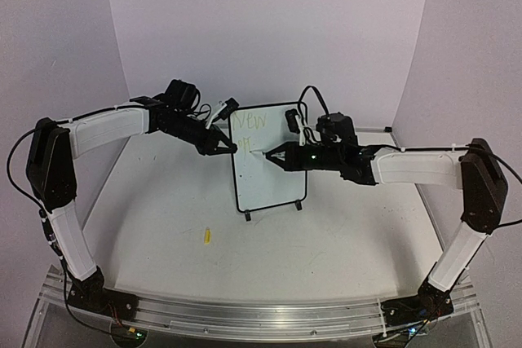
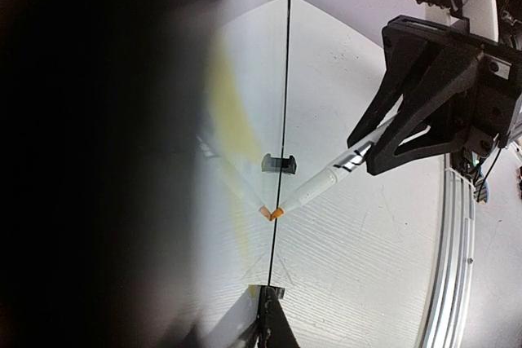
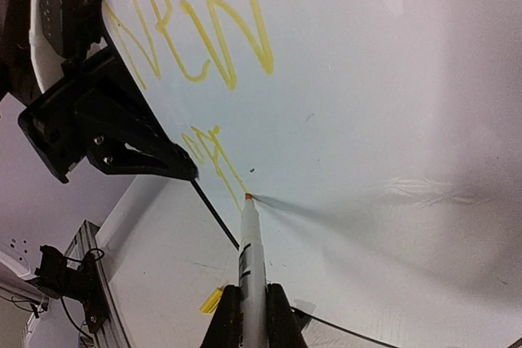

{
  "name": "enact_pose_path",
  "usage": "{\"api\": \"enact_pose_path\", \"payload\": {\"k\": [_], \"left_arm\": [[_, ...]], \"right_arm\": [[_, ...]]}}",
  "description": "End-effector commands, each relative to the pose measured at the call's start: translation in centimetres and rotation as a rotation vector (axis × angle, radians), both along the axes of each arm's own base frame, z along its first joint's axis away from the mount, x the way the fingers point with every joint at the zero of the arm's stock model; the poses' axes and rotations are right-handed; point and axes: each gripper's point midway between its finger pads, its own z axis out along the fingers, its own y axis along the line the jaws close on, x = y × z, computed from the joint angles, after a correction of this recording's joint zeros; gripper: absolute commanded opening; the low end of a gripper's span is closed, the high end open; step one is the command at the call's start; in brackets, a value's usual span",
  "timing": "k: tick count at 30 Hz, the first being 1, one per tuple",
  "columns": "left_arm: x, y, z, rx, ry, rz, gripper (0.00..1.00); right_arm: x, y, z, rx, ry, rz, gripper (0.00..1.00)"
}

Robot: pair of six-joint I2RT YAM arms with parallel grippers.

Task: Write a sentence on the whiteboard

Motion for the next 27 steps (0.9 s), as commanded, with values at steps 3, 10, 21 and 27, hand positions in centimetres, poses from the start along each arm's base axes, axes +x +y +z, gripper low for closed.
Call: {"api": "enact_pose_path", "payload": {"k": [3,10,21,27], "left_arm": [[-1.0,1.2,-1.1,0.090,0.003,0.019,0.00],[-1.0,1.2,-1.2,0.090,0.004,0.018,0.00],[-1.0,1.2,-1.0,0.088,0.000,0.019,0.00],[-1.0,1.2,-1.0,0.089,0.001,0.018,0.00]], "right_arm": [[0.0,-0.3,0.6,0.013,-0.012,-0.026,0.00],[-1.3,0.6,5.2,0.100,-0.081,0.036,0.00],[-0.1,0.9,7.2,0.109,-0.144,-0.004,0.00],[0.8,0.8,6.4,0.090,-0.143,-0.046,0.00]]}}
